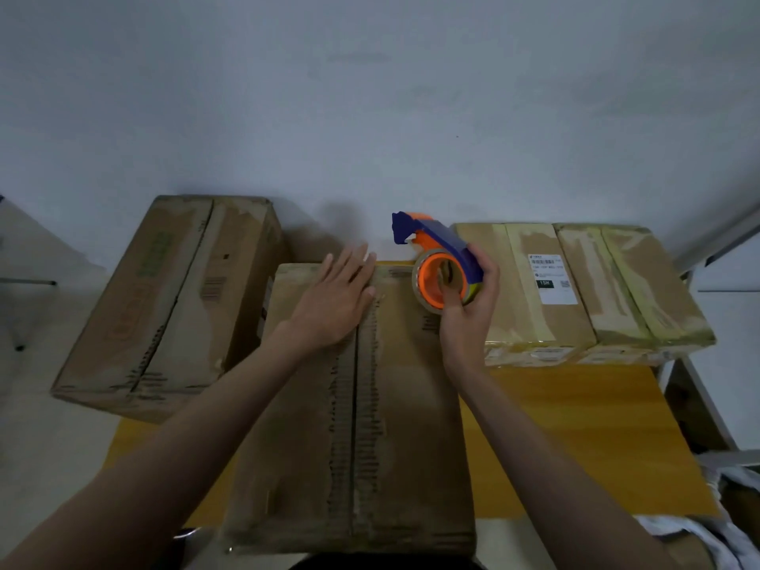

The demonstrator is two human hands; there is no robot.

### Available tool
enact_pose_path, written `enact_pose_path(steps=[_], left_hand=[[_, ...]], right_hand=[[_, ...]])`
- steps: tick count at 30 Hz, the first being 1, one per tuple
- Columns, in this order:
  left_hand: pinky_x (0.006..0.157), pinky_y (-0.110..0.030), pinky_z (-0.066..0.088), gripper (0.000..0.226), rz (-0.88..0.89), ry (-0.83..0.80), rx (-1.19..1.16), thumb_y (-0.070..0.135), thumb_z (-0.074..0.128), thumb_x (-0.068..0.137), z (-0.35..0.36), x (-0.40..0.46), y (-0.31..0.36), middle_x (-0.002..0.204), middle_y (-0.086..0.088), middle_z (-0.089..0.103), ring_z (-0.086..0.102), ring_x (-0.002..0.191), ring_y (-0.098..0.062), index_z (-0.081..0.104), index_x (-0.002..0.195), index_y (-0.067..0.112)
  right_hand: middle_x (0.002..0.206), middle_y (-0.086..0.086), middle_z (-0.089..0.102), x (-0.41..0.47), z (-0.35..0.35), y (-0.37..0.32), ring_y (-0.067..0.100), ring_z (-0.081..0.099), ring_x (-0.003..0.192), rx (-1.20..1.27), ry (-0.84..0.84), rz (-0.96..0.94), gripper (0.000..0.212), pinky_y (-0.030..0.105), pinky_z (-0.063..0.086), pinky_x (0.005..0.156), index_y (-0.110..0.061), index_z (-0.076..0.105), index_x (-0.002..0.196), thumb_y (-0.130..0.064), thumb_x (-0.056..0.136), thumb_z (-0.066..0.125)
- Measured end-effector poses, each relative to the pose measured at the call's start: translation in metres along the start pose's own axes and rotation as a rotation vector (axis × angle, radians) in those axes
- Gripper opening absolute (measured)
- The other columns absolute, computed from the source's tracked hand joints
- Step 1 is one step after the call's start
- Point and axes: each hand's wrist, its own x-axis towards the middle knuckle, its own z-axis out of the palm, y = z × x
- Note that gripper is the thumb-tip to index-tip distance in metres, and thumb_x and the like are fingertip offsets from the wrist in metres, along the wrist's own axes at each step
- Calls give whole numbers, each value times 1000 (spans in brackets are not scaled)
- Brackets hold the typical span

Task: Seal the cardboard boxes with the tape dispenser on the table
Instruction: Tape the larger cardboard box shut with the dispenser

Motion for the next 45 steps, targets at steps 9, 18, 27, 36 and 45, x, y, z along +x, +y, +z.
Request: enact_pose_path(steps=[9,18,27,36,45], left_hand=[[124,-34,-9,63,-10,16,-16,45,12,107,17,-65,27,167,0,-14,-17,152,-9,-6,160,15],[127,-38,1,69,-20,55,24,46,-1,101,12,18,11,169,-7,-3,-4,155,-16,-2,160,10],[126,-38,9,63,5,122,-242,47,30,107,-2,20,5,169,1,9,7,154,-15,14,161,18],[125,-45,-6,92,69,40,-171,78,25,92,14,-136,0,168,5,-14,-20,152,-13,1,161,23],[124,-51,-8,111,40,35,-94,89,34,78,23,-135,6,167,5,-19,-26,151,-20,-1,161,24]], right_hand=[[136,0,50,7,-2,2,14,48,128,0,23,9,44,44,48,105,-19,48,139,-16,98,64],[134,-7,51,-5,-13,-7,8,49,127,-25,-20,1,41,44,46,107,-21,49,138,-14,100,63],[136,2,45,-33,-36,-11,14,47,127,-4,-93,8,44,38,47,105,-12,43,139,-1,98,50],[139,-10,48,-68,-54,-18,15,52,129,51,-300,21,38,34,54,95,-18,44,137,-26,102,57],[118,-10,64,-70,-72,-40,5,66,104,-148,-284,218,64,32,58,90,-25,42,139,-26,86,77]])
